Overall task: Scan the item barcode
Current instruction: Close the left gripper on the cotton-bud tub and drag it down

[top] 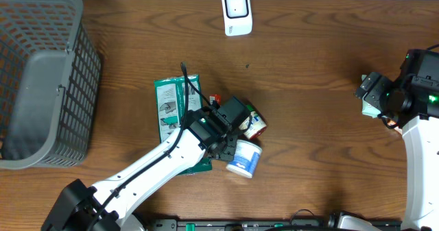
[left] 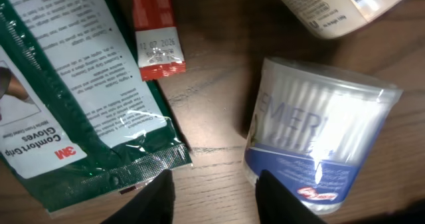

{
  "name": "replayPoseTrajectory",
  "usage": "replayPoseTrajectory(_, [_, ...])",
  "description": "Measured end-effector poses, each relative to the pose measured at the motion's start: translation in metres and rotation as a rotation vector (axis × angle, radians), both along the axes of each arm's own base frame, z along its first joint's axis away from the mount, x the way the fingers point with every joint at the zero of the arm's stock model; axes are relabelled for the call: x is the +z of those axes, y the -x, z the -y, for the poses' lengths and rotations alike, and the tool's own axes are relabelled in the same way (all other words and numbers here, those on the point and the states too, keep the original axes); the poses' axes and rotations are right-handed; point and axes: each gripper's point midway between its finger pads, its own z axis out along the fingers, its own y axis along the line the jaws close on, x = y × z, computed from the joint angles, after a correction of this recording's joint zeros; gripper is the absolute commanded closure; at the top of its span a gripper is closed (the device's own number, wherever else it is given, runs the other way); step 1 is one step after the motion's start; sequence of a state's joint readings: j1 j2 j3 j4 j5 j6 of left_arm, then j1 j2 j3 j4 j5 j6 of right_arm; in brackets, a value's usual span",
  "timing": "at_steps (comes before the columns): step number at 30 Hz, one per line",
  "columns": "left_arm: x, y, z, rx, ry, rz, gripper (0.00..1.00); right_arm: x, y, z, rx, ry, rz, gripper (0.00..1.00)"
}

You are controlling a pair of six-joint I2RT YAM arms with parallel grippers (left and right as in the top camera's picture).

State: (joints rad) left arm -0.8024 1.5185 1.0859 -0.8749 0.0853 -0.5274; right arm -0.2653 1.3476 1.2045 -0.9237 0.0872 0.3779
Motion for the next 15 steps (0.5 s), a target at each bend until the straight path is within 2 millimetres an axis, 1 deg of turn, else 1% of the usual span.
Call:
replayPoseTrajectory(4, [0.0, 0.003, 0.003, -0.025, 0.013, -0.012, 0.44, 0.0, 0.0, 0.0, 0.0, 0.0, 0.0, 0.01])
replayPoseTrajectory(6, [0.003, 0.005, 0.007, -0.059, 0.033, -0.024, 0.39, 0.0, 0.0, 0.0, 0.0, 0.0, 0.0, 0.01])
replayPoseTrajectory(8, [0.008, 0.007, 0.015, -0.092, 0.07, -0.036, 0.32, 0.0, 0.0, 0.0, 0.001, 0.0, 0.0, 0.01])
replayPoseTrajectory(11, [0.025, 0.007, 0.032, -0.145, 0.149, -0.041, 0.23, 0.0, 0.0, 0.0, 0.0, 0.0, 0.0, 0.01])
replayPoseTrajectory(14, [0.037, 0.009, 0.046, -0.184, 0.207, -0.038, 0.19, 0.0, 0.0, 0.0, 0.0, 0.0, 0.0, 0.01])
replayPoseTrajectory(15, [0.037, 0.011, 0.049, -0.2, 0.208, -0.037, 0.18, 0.0, 0.0, 0.0, 0.0, 0.0, 0.0, 0.01])
